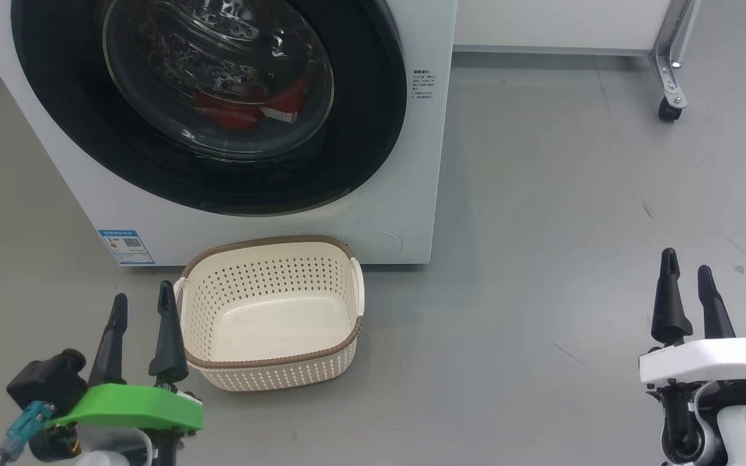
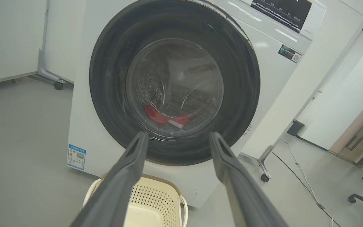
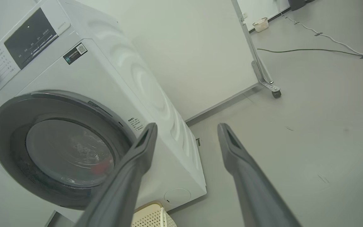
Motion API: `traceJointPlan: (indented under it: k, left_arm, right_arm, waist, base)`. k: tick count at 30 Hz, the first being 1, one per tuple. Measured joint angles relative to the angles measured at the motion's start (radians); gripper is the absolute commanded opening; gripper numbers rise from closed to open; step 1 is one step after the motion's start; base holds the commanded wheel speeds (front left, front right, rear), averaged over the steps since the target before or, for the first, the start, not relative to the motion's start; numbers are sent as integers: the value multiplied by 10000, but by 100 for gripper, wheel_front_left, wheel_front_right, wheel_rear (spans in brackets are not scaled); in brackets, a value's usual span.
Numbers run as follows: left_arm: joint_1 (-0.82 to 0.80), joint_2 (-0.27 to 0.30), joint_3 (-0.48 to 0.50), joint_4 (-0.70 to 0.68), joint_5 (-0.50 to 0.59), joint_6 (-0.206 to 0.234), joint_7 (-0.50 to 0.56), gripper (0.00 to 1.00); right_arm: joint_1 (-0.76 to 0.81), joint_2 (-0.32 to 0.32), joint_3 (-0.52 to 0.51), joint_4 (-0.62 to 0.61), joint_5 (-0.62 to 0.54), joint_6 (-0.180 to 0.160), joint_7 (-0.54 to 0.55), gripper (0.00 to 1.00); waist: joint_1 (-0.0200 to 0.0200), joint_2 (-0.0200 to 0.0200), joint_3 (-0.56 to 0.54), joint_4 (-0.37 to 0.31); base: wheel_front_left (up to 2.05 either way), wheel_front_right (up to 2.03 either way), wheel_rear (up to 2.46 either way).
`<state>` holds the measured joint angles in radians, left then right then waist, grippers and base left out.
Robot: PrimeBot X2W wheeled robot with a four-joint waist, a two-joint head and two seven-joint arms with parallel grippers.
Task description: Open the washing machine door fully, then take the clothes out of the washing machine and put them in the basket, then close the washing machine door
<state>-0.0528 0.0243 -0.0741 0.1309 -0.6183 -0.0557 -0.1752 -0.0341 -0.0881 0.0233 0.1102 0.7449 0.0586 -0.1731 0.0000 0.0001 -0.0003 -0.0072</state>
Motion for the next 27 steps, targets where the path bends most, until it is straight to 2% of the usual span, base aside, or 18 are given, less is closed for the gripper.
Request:
traceJointPlan:
  k: [17, 23, 27]
  left_arm:
    - [10, 67, -909, 853, 2880, 1064, -562, 100]
    - [20, 102, -1152, 1248, 3471, 1310, -742, 100]
    - [18, 102, -1258, 1509, 3476, 1394, -757, 100]
  right_arm:
    - [-150, -332, 1104, 433, -2673, -360, -458, 100]
    - [-195, -514, 1534, 675, -3710, -514, -527, 100]
    - [-196, -516, 1674, 855, -3779, -514, -508, 100]
  waist:
    - [0, 0, -19, -16]
    - [0, 0, -38, -32]
    - [0, 0, -46, -34]
  base:
    - [0, 0, 0]
    - [0, 0, 0]
    - [0, 0, 0]
